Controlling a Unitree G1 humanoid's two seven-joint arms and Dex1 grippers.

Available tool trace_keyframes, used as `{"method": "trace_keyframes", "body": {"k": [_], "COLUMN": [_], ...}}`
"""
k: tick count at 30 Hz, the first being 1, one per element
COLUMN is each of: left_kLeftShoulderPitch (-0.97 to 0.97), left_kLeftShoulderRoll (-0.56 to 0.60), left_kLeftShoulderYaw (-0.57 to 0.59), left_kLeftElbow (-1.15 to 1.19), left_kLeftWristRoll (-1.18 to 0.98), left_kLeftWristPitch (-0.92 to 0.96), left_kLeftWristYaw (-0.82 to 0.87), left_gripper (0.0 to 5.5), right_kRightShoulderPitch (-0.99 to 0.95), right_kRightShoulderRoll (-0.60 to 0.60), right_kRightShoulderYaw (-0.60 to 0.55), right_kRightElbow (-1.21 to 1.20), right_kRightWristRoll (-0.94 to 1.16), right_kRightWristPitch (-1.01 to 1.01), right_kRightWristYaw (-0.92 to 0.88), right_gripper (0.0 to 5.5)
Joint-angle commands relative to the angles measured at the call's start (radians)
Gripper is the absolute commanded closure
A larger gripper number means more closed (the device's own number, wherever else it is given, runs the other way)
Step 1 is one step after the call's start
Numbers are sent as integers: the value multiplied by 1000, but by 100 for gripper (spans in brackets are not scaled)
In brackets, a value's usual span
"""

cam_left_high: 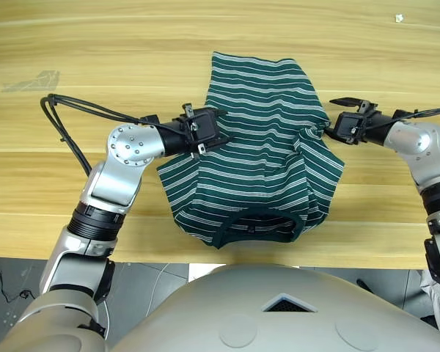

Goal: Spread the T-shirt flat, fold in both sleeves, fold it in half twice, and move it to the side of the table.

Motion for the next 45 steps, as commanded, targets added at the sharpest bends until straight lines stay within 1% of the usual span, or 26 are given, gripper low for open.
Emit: {"method": "trace_keyframes", "body": {"k": [1, 3, 8, 10, 12, 15, 24, 26, 28, 31, 38, 40, 43, 45], "left_kLeftShoulderPitch": [1, 6, 71, 81, 78, 80, 75, 78, 79, 77, 68, 79, 146, 200], "left_kLeftShoulderRoll": [-8, -16, -65, -82, -96, -110, -100, -102, -105, -105, -85, -57, 7, 44], "left_kLeftShoulderYaw": [-2, -11, -75, -125, -148, -160, -152, -159, -164, -161, -140, -129, -111, -106], "left_kLeftElbow": [22, 42, 161, 225, 265, 307, 325, 326, 327, 334, 319, 290, 190, 120], "left_kLeftWristRoll": [13, 20, 83, 145, 175, 190, 205, 209, 212, 213, 208, 218, 235, 250], "left_kLeftWristPitch": [-7, -15, -82, -130, -165, -199, -236, -239, -241, -245, -244, -241, -237, -232], "left_kLeftWristYaw": [0, 2, 57, 86, 103, 117, 135, 132, 132, 135, 130, 127, 124, 121], "left_gripper": [302, 302, 302, 302, 302, 302, 302, 302, 302, 302, 302, 302, 302, 302], "right_kRightShoulderPitch": [6, -16, -68, -68, -66, -54, 50, 97, 123, 118, 77, 57, -1, -73], "right_kRightShoulderRoll": [21, 31, 78, 92, 115, 148, 277, 283, 274, 258, 244, 235, 215, 202], "right_kRightShoulderYaw": [32, 30, 19, 16, 19, 28, 159, 210, 232, 202, 18, -20, -79, -104], "right_kRightElbow": [69, 96, 113, 88, 39, -29, -208, -222, -217, -213, -334, -342, -314, -213], "right_kRightWristRoll": [-50, -60, -75, -81, -89, -84, -83, -107, -124, -107, 139, 172, 191, 160], "right_kRightWristPitch": [-11, -25, -82, -97, -113, -118, -99, -101, -99, -86, 2, 24, 42, 31], "right_kRightWristYaw": [-12, -52, -164, -188, -202, -195, -101, -70, -60, -76, -30, -20, -23, -55], "right_gripper": [246, 246, 246, 246, 246, 246, 246, 246, 246, 246, 246, 246, 246, 246]}}
